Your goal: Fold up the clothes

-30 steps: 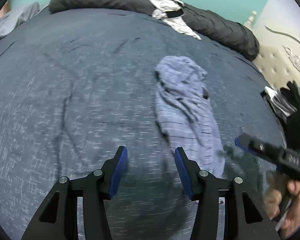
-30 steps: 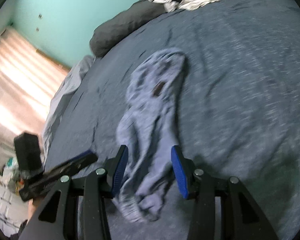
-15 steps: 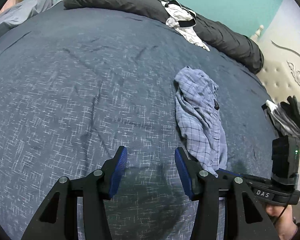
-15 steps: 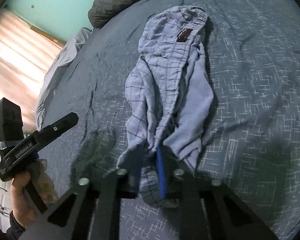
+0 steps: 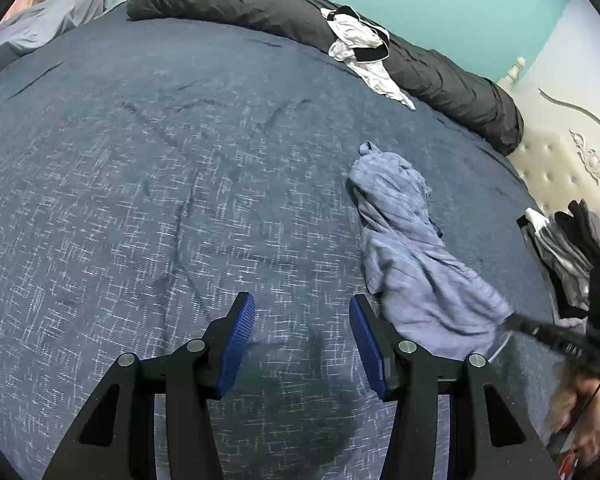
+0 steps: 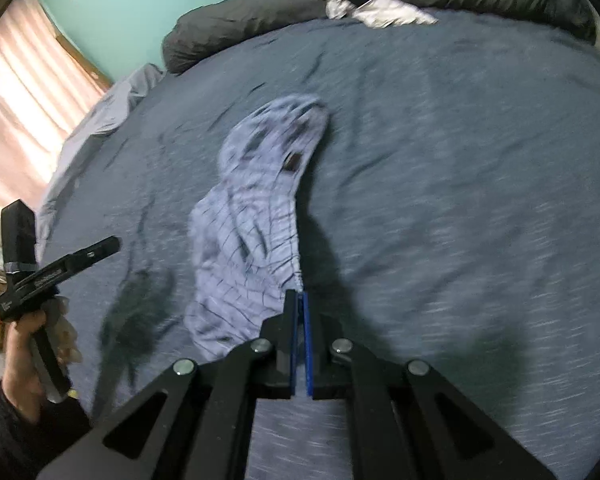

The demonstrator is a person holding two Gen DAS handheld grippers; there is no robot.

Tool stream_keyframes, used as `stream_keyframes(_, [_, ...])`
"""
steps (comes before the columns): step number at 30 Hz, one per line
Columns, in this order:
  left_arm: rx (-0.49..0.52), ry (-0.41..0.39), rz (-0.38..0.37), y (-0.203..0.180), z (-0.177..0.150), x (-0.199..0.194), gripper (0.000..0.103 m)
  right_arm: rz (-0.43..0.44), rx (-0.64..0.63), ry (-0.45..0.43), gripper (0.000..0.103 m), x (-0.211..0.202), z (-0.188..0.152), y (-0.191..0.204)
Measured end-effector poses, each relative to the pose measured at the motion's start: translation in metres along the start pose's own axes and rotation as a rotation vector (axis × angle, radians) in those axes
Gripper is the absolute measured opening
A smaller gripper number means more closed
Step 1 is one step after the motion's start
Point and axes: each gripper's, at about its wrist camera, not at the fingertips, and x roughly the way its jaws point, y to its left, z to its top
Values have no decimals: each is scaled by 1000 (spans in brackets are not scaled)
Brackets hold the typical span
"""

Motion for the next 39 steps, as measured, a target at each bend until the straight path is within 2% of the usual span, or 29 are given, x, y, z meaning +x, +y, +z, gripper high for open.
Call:
stream_keyframes(8, [15,13,0,-8,-1,7,53,-203,-59,-40,2,-26,18,-42])
stream_keyframes(11, [19,17,0,-11,-1,9,53,-287,-48,-92,2,-37,30,-57])
stream_keyframes(14, [23,22,1,-13,-1,12,53,-326,41,-196,2,-54,40,-72])
stream_keyframes(16, [24,25,1,-15,0,15,53,-281,63,-210,2,-53,42,-71])
stream_keyframes(20, [27,26,1,-18,2,18,54,-210,51,-179,2,-31,36,-62])
stream_keyframes(24, [38,25,-2,-25,6,22,54,-123,168,-186,2,-10,23,-77])
stream_keyframes(27, [53,22,-3,-32,12,25,54,-96,210,-218,2,-8,9,-82])
stream_keyframes(35, [123,25,-12,-76,55,59,55,-34,257,-275,2,-12,-10,-85])
stream_keyframes(39, [139,68,-44,-101,82,86,57,-20,251,-279,2,-8,-15,-86])
